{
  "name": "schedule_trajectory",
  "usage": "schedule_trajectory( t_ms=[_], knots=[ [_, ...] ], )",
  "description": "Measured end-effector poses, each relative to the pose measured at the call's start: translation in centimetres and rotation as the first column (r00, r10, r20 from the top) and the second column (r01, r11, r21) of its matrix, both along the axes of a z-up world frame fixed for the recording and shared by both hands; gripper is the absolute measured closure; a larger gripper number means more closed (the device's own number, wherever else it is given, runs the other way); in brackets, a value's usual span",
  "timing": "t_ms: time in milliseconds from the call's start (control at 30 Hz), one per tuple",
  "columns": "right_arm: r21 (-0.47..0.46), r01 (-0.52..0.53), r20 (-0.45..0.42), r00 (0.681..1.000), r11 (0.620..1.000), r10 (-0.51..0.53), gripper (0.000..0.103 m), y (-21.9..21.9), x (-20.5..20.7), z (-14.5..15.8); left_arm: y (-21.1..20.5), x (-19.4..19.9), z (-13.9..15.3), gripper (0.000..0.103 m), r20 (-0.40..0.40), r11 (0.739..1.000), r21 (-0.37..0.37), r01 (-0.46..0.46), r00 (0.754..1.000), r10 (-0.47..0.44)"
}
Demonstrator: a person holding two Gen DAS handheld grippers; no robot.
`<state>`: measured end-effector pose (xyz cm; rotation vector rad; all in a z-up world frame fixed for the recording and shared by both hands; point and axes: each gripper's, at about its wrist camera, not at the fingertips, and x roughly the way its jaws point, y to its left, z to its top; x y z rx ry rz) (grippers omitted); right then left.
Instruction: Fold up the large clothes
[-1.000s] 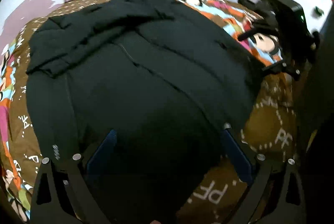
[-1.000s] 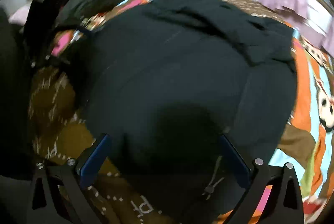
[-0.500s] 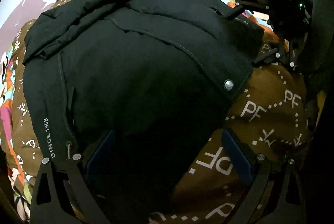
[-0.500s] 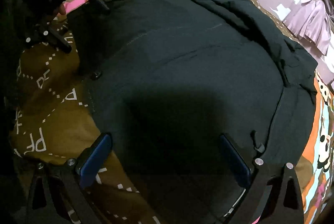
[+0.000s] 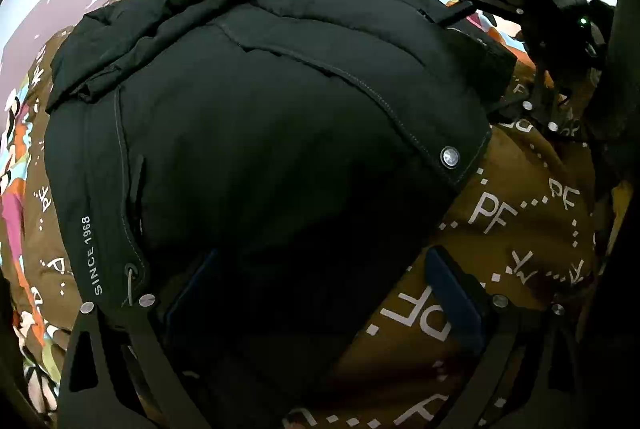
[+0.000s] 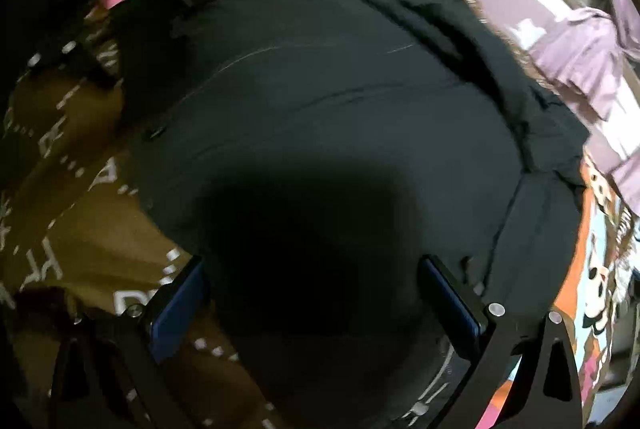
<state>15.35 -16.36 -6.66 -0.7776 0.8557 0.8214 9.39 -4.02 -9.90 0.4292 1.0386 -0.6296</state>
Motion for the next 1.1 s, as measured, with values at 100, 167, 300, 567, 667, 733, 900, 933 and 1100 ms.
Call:
schedule_trajectory(
  t_ms=[100,167,300,567,667,733,900,933,1100],
  knots=[
    [0.025,0.052,0.028,0.998,0.998,-0.052,0.000,0.0,1.1,0.7,0.0,0.1,0.0,0.004,-0.010,1.000,-0.010,-0.009,1.000,0.009],
    [0.045,0.084,0.022,0.996,0.995,-0.085,0.000,0.2,2.2,1.5,-0.1,0.2,0.1,0.004,-0.010,1.000,-0.010,-0.009,1.000,0.009],
    [0.100,0.129,-0.066,0.990,0.987,-0.123,0.000,0.6,4.8,3.8,-0.5,0.3,0.3,0.004,-0.010,1.000,-0.003,-0.023,1.000,0.023],
    [0.223,0.234,-0.203,0.961,0.946,-0.190,0.000,1.3,8.9,9.2,-0.7,0.5,0.1,0.004,0.042,0.994,0.075,-0.085,0.996,0.082],
    [0.228,0.231,-0.205,0.961,0.946,-0.185,0.000,1.6,9.1,9.3,-0.7,0.4,-0.4,0.004,0.054,0.988,0.117,-0.101,0.994,0.095],
    [0.223,0.228,-0.205,0.962,0.948,-0.183,0.000,1.6,9.2,9.1,-0.7,0.2,-0.6,0.004,0.055,0.987,0.125,-0.099,0.994,0.092],
    [0.198,0.208,-0.228,0.960,0.958,-0.162,0.000,0.8,8.4,8.0,-0.9,-0.1,-1.3,0.004,0.051,0.985,0.153,-0.083,0.996,0.076],
    [0.185,0.196,-0.229,0.961,0.963,-0.152,0.000,0.7,8.2,7.6,-0.7,-0.1,-1.4,0.004,0.048,0.985,0.151,-0.083,0.996,0.077],
    [0.142,0.124,-0.255,0.963,0.982,-0.085,0.000,-0.2,5.5,5.5,-0.1,-0.1,-1.6,0.004,0.072,0.982,0.160,-0.100,0.993,0.090]
  ],
)
